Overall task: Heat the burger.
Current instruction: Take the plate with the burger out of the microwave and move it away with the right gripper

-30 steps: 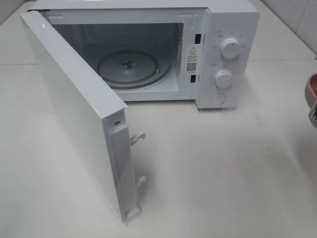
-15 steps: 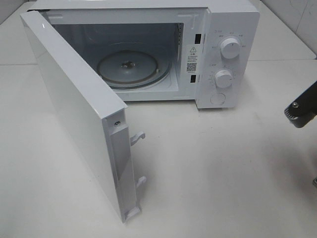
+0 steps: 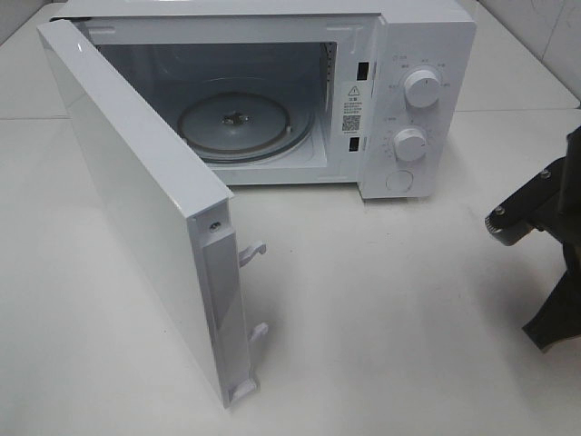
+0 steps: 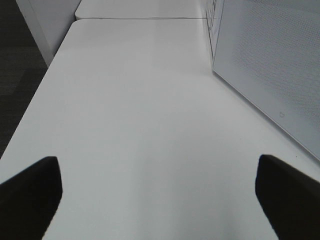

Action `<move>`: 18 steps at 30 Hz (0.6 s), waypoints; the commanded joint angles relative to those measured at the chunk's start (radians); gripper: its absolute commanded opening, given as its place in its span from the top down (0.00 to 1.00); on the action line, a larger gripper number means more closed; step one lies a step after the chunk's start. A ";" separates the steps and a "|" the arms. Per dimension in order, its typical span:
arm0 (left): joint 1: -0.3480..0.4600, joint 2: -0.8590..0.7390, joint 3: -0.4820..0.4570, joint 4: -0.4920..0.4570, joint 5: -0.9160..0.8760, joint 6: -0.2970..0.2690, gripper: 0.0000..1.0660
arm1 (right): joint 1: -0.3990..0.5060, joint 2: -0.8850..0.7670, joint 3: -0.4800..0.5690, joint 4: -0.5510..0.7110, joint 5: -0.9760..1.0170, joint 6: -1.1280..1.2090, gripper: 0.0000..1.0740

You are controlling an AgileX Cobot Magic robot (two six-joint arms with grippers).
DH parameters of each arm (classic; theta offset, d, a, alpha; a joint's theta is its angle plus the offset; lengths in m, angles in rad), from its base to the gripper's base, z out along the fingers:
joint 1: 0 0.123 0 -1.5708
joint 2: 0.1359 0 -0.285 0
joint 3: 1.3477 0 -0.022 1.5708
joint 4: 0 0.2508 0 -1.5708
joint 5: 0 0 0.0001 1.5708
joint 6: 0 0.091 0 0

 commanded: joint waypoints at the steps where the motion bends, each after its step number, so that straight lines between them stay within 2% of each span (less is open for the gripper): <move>1: 0.005 -0.014 0.000 -0.005 -0.013 0.001 0.08 | -0.007 0.037 -0.006 -0.062 0.019 0.050 1.00; 12: 0.005 -0.014 0.000 -0.005 -0.013 0.001 0.08 | -0.010 0.191 -0.006 -0.136 -0.062 0.177 1.00; 18: 0.005 -0.014 0.000 -0.005 -0.013 0.001 0.08 | -0.089 0.231 -0.006 -0.131 -0.123 0.199 1.00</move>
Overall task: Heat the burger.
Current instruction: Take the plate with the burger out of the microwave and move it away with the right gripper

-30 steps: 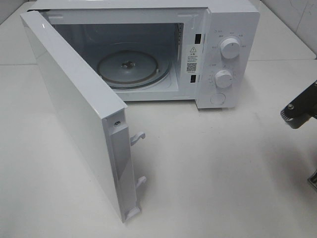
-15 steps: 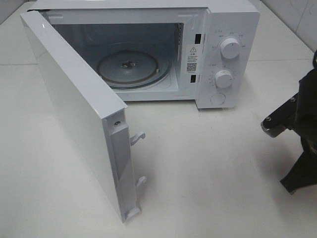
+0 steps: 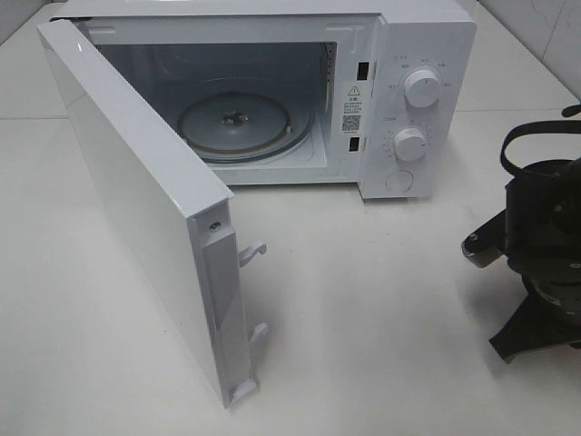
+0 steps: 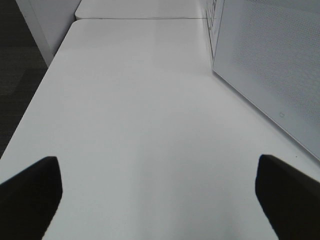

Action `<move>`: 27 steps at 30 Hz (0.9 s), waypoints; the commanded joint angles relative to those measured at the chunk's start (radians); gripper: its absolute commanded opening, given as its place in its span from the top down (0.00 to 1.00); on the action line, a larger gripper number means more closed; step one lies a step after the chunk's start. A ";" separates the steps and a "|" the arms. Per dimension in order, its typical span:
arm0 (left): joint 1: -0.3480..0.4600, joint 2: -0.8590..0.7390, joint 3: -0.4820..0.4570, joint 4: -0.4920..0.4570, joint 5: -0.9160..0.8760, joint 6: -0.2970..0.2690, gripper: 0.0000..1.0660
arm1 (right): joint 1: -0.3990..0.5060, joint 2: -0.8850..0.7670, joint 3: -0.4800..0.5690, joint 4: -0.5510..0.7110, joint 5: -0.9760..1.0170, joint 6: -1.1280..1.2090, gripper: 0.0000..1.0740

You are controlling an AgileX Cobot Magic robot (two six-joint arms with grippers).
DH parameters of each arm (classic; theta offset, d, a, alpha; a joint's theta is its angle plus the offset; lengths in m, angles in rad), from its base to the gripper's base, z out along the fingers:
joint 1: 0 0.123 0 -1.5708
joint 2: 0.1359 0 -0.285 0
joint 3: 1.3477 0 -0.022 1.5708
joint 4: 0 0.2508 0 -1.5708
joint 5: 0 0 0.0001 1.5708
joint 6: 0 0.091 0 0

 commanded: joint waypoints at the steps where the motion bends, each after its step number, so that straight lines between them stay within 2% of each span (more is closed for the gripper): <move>1: 0.005 -0.014 0.000 -0.005 -0.013 0.001 0.08 | -0.035 0.004 -0.005 -0.047 0.034 0.021 1.00; 4: 0.005 -0.014 0.000 -0.005 -0.013 0.001 0.08 | -0.092 0.004 -0.005 -0.055 0.006 0.016 1.00; 16: 0.005 -0.014 0.000 -0.005 -0.013 0.001 0.08 | -0.183 0.004 -0.005 -0.079 -0.027 -0.011 1.00; 27: 0.005 -0.014 0.000 -0.005 -0.013 0.001 0.08 | -0.185 0.004 -0.005 -0.082 -0.045 -0.026 1.00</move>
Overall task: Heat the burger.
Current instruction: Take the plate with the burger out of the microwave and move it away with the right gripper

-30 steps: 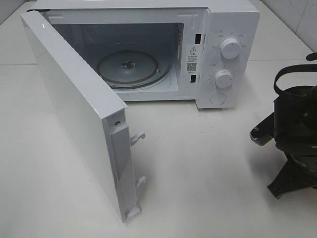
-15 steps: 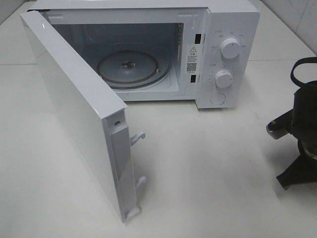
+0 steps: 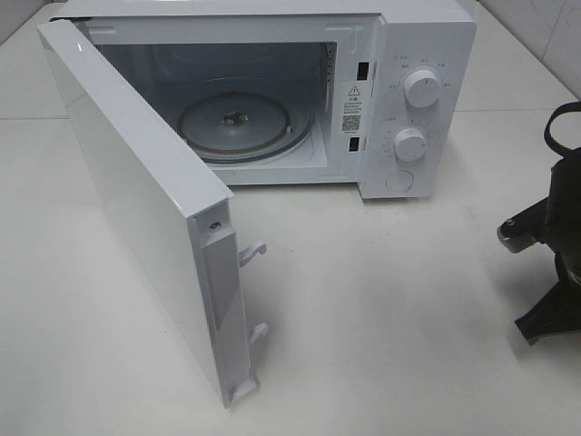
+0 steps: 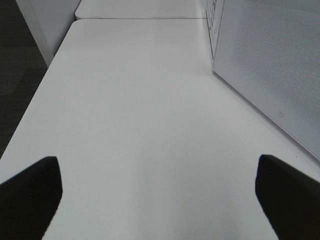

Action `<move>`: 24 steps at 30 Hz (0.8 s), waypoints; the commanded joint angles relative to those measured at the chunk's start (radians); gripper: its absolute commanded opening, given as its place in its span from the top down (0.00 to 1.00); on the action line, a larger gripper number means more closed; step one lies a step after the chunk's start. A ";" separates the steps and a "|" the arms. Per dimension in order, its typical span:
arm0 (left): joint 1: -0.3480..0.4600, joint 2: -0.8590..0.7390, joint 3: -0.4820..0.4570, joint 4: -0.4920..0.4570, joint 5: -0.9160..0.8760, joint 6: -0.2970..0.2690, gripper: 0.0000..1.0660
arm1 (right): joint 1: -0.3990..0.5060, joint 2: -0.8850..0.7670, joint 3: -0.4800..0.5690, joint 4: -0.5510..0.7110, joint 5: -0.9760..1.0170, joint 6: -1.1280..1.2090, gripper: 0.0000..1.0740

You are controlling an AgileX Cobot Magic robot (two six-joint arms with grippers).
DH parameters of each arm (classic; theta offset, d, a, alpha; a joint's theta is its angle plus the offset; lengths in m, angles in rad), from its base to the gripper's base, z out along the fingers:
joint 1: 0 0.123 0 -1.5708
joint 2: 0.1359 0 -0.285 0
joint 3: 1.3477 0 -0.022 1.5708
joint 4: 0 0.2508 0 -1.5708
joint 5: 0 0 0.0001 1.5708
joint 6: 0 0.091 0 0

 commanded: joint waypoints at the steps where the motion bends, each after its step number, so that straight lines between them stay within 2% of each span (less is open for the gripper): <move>1: 0.005 -0.014 0.000 -0.005 -0.013 0.000 0.08 | -0.006 -0.005 -0.005 -0.040 0.026 -0.011 1.00; 22: 0.005 -0.014 0.000 -0.005 -0.013 0.000 0.08 | -0.006 0.051 -0.006 -0.080 0.019 0.008 0.97; 24: 0.005 -0.014 0.000 -0.005 -0.013 0.000 0.08 | -0.006 0.051 -0.006 -0.064 0.008 0.014 0.89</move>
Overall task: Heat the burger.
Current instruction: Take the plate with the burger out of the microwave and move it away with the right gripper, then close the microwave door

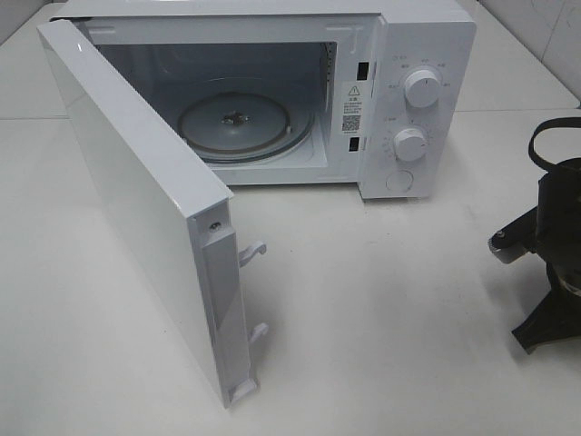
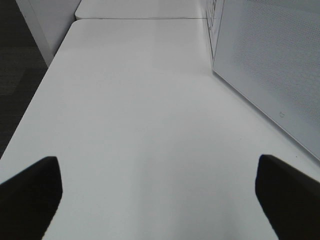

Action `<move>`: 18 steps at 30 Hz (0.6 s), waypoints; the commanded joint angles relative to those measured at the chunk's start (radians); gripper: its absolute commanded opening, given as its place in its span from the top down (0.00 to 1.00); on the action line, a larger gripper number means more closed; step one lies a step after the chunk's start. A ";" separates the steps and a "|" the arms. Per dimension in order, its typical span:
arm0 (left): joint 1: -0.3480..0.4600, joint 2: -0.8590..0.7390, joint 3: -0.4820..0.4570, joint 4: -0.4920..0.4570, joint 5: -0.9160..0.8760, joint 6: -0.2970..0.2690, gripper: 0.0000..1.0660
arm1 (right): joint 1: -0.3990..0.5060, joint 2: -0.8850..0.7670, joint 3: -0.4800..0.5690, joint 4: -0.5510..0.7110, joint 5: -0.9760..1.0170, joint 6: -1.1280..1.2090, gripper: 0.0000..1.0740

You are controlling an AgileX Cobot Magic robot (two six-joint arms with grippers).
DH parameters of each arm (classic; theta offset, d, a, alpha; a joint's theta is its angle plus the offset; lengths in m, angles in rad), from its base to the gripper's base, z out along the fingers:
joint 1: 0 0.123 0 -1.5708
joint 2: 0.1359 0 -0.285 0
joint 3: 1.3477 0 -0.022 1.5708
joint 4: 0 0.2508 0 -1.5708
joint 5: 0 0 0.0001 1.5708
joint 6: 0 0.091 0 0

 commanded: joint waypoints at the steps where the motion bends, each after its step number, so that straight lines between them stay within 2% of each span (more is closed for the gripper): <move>1: 0.005 -0.014 0.000 -0.005 -0.013 0.000 0.08 | -0.005 -0.005 -0.005 -0.019 0.035 0.018 0.89; 3: 0.005 -0.014 0.000 -0.005 -0.013 0.000 0.08 | -0.005 -0.005 -0.005 -0.001 0.027 0.013 0.85; 5: 0.005 -0.014 0.000 -0.005 -0.013 0.000 0.08 | -0.004 -0.005 -0.005 0.030 0.021 -0.009 0.65; 6: 0.005 -0.014 0.000 -0.005 -0.013 0.000 0.08 | -0.004 -0.005 -0.005 0.030 0.021 -0.009 0.65; 7: 0.005 -0.014 0.000 -0.005 -0.013 0.000 0.08 | -0.001 -0.005 -0.005 0.042 0.022 -0.021 0.59; 8: 0.005 -0.014 0.000 -0.005 -0.013 0.000 0.08 | -0.001 -0.005 -0.005 0.042 0.022 -0.021 0.59; 10: 0.005 -0.014 0.000 -0.005 -0.013 0.000 0.08 | -0.001 -0.005 -0.006 0.103 0.022 -0.089 0.42; 13: 0.005 -0.014 0.000 -0.005 -0.013 0.000 0.08 | -0.001 -0.007 -0.007 0.121 0.023 -0.109 0.39; 15: 0.005 -0.014 0.000 -0.005 -0.013 0.000 0.08 | -0.001 -0.043 -0.028 0.226 0.022 -0.211 0.34; 16: 0.005 -0.014 0.000 -0.005 -0.013 0.000 0.08 | -0.001 -0.043 -0.028 0.226 0.022 -0.211 0.34; 18: 0.005 -0.014 0.000 -0.005 -0.013 0.000 0.08 | -0.001 -0.091 -0.041 0.308 0.027 -0.300 0.33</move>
